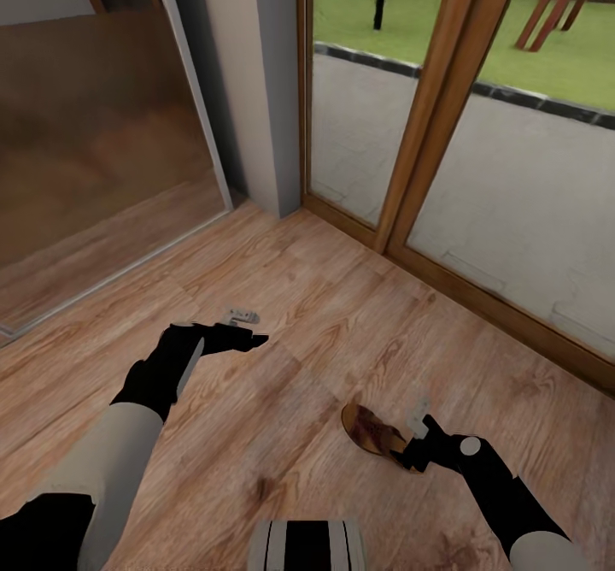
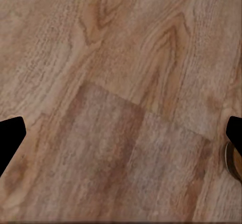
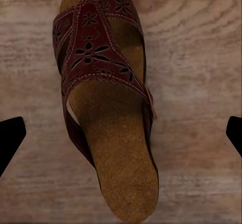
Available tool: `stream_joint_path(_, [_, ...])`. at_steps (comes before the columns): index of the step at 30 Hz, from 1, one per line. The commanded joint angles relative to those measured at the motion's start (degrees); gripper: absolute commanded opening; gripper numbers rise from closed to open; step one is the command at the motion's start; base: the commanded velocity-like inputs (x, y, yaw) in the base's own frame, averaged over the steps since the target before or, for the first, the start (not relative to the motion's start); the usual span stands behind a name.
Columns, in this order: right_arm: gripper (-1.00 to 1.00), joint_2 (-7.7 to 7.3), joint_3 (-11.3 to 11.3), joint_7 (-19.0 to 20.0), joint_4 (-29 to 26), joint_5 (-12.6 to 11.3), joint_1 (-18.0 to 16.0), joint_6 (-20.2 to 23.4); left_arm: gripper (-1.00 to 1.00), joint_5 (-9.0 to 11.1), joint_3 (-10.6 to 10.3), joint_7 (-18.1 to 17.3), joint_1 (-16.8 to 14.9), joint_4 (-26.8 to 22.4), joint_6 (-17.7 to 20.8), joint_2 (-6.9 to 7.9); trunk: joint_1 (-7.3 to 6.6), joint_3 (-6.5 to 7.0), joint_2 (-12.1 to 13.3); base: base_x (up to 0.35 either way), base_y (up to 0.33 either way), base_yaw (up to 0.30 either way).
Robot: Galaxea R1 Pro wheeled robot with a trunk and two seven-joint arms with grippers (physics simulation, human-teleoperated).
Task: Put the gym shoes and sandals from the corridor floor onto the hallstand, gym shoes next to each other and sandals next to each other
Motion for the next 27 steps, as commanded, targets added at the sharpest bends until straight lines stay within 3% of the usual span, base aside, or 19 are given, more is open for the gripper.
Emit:
stream_joint_path(1, [1.00,0.03,-0.15,0.38,0.00,0.20,-0.01,0.22,1.00,-0.61,-0.07,-0.44,0.06,-0.24,0.19,0.04,0.01,-0.35,-0.03,0.000,0.000,0.000])
stream_joint_path(7, [1.00,0.21,-0.10,0.30,0.28,0.16,0.00,0.13,1.00,-0.72,-0.21,-0.46,0.19,-0.55,0.31,0.05,0.17,-2.18,-0.11,0.000,0.000,0.000])
stream_joint_path(27, [1.00,0.20,-0.07,-0.11,0.27,0.22,0.07,0.01,1.00,-0.85,-0.28,-0.42,0.28,-0.93,0.42,0.14,0.17,-2.81,-0.11,0.000,0.000,0.000])
